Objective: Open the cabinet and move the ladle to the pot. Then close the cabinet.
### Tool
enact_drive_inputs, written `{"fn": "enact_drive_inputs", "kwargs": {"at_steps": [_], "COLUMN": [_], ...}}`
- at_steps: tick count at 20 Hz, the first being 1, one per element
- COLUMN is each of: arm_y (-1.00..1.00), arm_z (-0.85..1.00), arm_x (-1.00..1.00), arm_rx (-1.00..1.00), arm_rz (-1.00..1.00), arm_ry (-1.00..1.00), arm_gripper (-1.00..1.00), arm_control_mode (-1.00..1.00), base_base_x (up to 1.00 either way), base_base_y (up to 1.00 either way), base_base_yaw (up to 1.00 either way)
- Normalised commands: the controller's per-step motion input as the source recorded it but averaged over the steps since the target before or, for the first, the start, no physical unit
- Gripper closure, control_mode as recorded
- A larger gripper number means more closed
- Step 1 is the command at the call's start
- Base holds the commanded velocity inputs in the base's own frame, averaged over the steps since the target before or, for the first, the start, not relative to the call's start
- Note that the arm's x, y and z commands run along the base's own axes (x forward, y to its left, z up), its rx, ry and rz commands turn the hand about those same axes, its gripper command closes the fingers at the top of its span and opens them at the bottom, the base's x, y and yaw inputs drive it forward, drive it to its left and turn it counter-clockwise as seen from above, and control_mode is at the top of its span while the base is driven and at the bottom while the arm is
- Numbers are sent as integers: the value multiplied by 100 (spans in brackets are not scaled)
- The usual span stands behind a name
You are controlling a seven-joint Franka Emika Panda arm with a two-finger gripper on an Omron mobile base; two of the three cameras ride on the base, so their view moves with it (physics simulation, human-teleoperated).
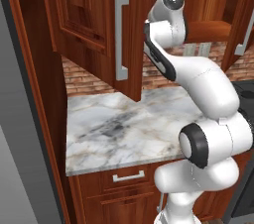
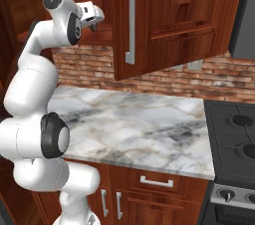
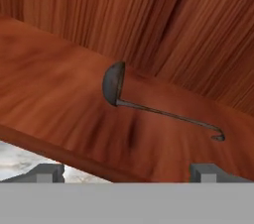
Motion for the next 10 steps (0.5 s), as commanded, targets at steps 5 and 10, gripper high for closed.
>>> {"fn": "enact_drive_inputs", "kwargs": {"at_steps": [5,10], "arm_y": [15,16], "arm_z": [-1,0], "arm_x": [32,30], "arm_rx": [0,0], "arm_rz": [0,0], "arm_ry": [1,0], "arm_gripper": [-100,-100], "arm_control_mode": [-100,-100], "base_base_x": [0,0], "base_base_y": [0,0], "base_base_yaw": [0,0]}}
